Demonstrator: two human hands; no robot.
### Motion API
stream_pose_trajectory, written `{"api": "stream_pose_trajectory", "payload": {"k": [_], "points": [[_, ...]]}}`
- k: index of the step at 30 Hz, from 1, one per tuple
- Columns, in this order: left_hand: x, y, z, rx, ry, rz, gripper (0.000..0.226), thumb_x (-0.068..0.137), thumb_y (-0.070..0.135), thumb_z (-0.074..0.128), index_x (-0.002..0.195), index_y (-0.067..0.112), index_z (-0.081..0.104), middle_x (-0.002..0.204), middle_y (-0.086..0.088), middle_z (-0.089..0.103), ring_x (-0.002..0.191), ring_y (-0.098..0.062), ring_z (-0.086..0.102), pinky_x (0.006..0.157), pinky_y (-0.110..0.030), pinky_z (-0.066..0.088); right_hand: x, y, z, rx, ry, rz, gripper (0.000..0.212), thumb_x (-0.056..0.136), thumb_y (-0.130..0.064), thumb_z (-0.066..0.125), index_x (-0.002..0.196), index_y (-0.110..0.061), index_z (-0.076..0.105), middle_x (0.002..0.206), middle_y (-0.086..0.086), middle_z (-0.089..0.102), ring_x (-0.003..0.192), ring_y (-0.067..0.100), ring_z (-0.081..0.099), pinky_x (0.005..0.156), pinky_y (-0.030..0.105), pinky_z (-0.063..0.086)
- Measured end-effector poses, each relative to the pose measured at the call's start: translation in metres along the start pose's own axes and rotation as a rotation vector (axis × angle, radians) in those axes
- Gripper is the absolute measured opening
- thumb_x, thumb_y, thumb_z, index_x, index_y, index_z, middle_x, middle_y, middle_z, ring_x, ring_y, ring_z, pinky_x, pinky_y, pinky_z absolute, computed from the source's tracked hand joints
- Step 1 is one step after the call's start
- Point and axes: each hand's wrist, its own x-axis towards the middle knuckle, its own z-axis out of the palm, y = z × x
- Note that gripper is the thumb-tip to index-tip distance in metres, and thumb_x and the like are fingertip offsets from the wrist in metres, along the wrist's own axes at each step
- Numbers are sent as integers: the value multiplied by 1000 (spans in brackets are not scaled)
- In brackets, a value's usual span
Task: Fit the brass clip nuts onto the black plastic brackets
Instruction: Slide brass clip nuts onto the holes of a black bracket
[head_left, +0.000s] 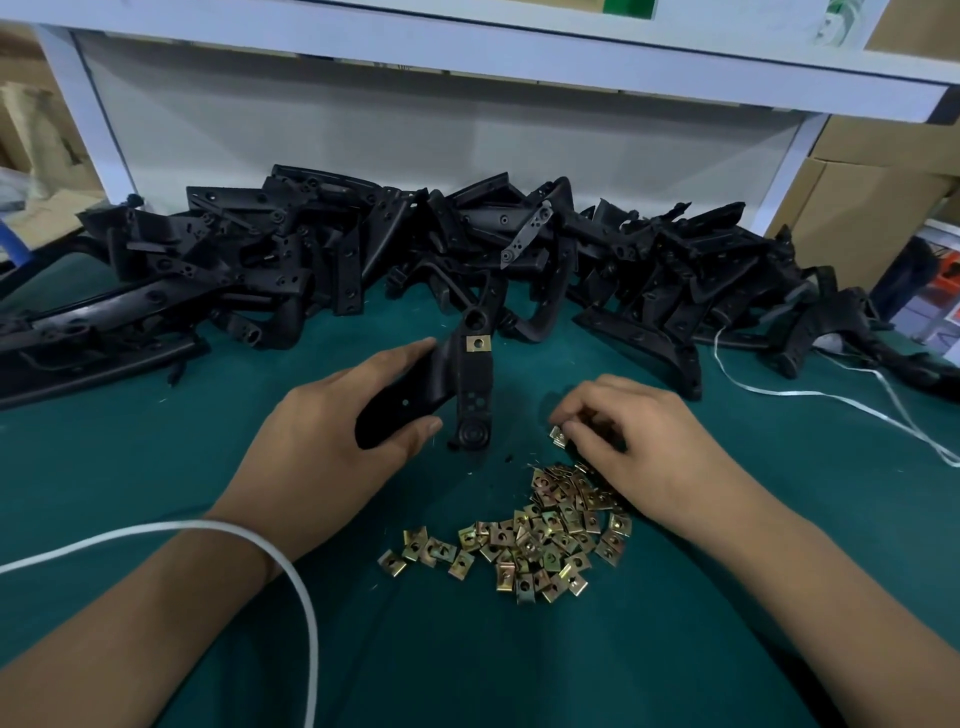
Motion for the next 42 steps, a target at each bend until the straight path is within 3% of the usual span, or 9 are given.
{"api": "stream_pose_trajectory", "payload": {"k": [5, 10, 15, 20, 29, 32, 36, 38, 42], "points": [[0, 0, 0, -3, -3, -6, 64, 84, 57, 67, 142, 63, 41, 107, 32, 65, 99, 10, 62, 78, -14, 49, -1, -1, -5, 5, -52, -10, 23, 95, -6, 69, 107, -25, 74, 96, -12, 65, 86, 9, 62, 79, 29, 52], [0, -1, 0, -4, 3, -8, 63, 85, 57, 68, 142, 63, 42, 105, 36, 63, 98, 14, 60, 75, -5, 44, -2, -2, -10, 12, -90, -26, 24, 92, -2, 73, 108, -20, 74, 91, -9, 63, 82, 13, 60, 77, 30, 52], [0, 1, 0, -9, 7, -13, 63, 84, 58, 67, 142, 61, 43, 100, 37, 62, 95, 13, 61, 71, 0, 43, -2, -1, -12, 39, -90, 18, 15, 92, -12, 78, 103, -19, 71, 88, -8, 65, 82, 11, 61, 78, 26, 52], [0, 3, -1, -19, 8, -11, 63, 83, 58, 67, 141, 61, 43, 101, 34, 64, 95, 12, 62, 75, -9, 46, -1, -1, -11, -12, -102, 46, 12, 94, -26, 77, 92, -24, 65, 86, -11, 62, 83, 7, 58, 72, 17, 49], [0, 3, -1, -25, 7, -19, 63, 84, 57, 67, 144, 56, 44, 104, 35, 62, 98, 14, 60, 73, 1, 42, -4, 7, -11, 114, -62, 6, 10, 94, -25, 75, 92, -31, 68, 87, -10, 66, 86, 12, 62, 73, 20, 49], [0, 5, -2, 26, -4, -36, 64, 86, 57, 65, 145, 56, 43, 109, 30, 64, 99, 9, 61, 79, -8, 47, -3, 6, -9, 271, -24, 39, 4, 98, -28, 71, 97, -31, 68, 96, -9, 68, 94, 14, 65, 79, 24, 53], [0, 6, -2, 251, -84, -25, 59, 90, 60, 56, 148, 48, 46, 115, 20, 55, 106, -6, 56, 81, -30, 53, -1, -6, -2, 763, -2, 143, 4, 98, -10, 69, 102, -10, 68, 90, 4, 73, 79, 18, 70, 71, 30, 60], [0, 6, -2, 316, -123, -14, 56, 92, 56, 56, 146, 39, 54, 117, 13, 53, 114, -14, 52, 91, -37, 52, -2, -16, 1, 931, 1, 143, 17, 94, -10, 70, 108, -1, 66, 90, 12, 75, 75, 23, 69, 69, 29, 60], [3, 15, -3, 356, 26, 169, 43, 96, 45, 62, 135, 28, 67, 114, 7, 57, 109, -22, 54, 94, -45, 46, -3, -36, 6, 1097, 23, 149, 18, 92, -7, 71, 107, 2, 66, 88, 20, 75, 72, 26, 71, 67, 31, 60]]}}
